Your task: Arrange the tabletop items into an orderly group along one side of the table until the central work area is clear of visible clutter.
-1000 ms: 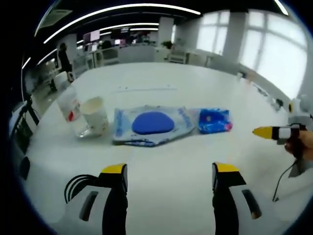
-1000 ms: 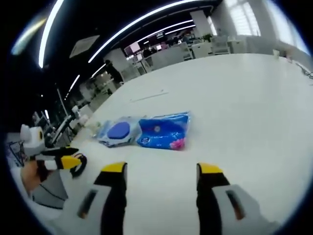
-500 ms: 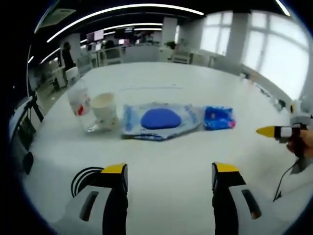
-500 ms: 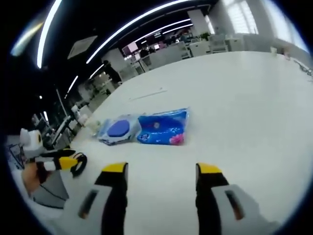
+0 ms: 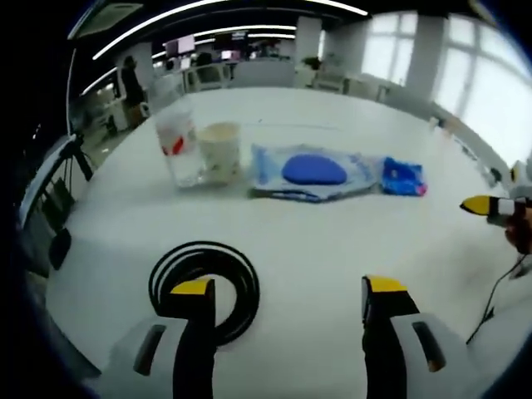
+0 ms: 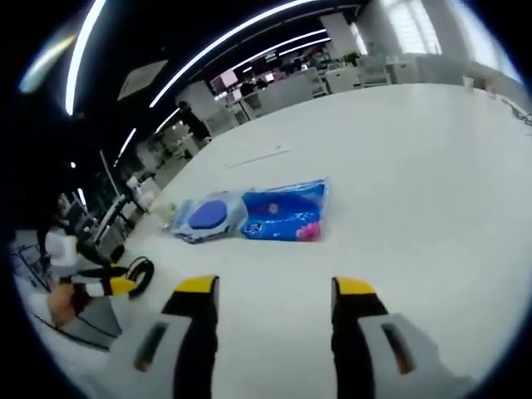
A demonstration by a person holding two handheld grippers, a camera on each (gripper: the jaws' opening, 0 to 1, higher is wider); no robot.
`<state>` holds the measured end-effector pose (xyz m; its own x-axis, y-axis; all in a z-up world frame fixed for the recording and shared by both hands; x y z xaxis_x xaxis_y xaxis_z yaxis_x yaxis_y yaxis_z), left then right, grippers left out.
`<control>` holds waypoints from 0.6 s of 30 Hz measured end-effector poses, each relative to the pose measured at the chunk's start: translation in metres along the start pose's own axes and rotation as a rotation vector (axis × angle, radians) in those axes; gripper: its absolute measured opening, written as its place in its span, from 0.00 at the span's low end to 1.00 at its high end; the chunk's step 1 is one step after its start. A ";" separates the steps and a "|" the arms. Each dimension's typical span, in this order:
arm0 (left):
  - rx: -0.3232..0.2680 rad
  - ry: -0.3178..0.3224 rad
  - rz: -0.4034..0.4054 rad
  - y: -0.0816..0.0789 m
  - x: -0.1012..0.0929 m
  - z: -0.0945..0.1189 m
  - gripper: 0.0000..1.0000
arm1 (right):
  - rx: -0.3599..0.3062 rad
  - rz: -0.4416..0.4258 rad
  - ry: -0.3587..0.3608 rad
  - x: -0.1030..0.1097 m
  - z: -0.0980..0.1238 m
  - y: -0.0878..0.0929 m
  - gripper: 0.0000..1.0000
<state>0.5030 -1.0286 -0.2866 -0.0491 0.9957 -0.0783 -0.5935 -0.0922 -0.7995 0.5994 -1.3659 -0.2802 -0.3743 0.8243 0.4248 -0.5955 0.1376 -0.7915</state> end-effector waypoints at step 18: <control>0.102 -0.047 -0.073 0.018 0.019 -0.029 0.49 | -0.005 -0.023 0.032 -0.019 0.025 0.000 0.42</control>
<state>0.5146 -1.0113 -0.3201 -0.0390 0.9992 0.0074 -0.6754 -0.0209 -0.7372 0.5885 -1.3953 -0.2765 -0.3375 0.8378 0.4293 -0.6001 0.1598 -0.7838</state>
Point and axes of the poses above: the point that each gripper's makers call its tool centre point, and the gripper's own axes: z roughly backward along the fingers, x roughly to its left, y roughly out of its underside, the point moved 5 cm from there along z, roughly backward along the fingers, and after that the axes turned 10 degrees about -x, right-handed, at the moved point
